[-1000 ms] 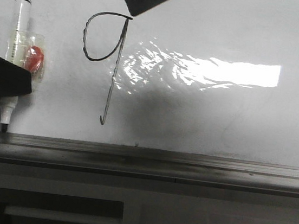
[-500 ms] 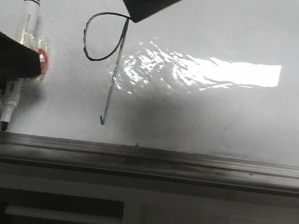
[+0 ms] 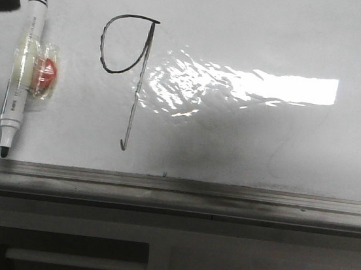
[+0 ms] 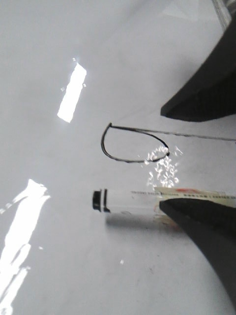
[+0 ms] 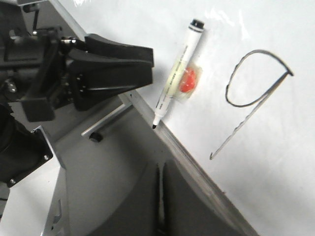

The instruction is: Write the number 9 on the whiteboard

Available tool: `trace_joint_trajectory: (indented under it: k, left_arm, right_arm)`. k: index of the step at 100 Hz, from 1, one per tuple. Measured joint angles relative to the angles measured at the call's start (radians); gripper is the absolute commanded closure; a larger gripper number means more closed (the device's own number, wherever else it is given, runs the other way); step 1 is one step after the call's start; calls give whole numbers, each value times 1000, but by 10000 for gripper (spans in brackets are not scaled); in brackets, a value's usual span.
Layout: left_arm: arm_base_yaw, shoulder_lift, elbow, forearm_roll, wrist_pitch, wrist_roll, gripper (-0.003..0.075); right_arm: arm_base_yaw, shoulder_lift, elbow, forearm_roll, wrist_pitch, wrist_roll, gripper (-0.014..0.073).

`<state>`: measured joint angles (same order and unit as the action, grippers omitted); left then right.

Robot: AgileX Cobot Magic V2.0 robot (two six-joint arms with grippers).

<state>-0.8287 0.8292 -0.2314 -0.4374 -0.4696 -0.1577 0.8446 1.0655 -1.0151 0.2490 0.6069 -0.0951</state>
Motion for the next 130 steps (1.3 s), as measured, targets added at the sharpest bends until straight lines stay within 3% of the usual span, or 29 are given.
trace_joint_trajectory:
  k: [14, 41, 62, 86, 130]
  left_arm:
    - [0, -124, 32, 41, 8, 30, 743]
    - [0, -336, 164, 119, 24, 41, 740]
    - [0, -439, 237, 122, 34, 43, 740]
    - [0, -452, 237, 122, 30, 43, 740]
    - [0, -452, 237, 122, 32, 43, 740]
  right_arm:
    - [0, -143, 162, -63, -137, 0, 662]
    - [0, -542, 592, -154, -484, 0, 662]
    - [0, -856, 799, -165, -535, 0, 663]
    - [0, -1043, 900, -169, -541, 0, 663]
    - [0, -1053, 914, -169, -542, -2, 663]
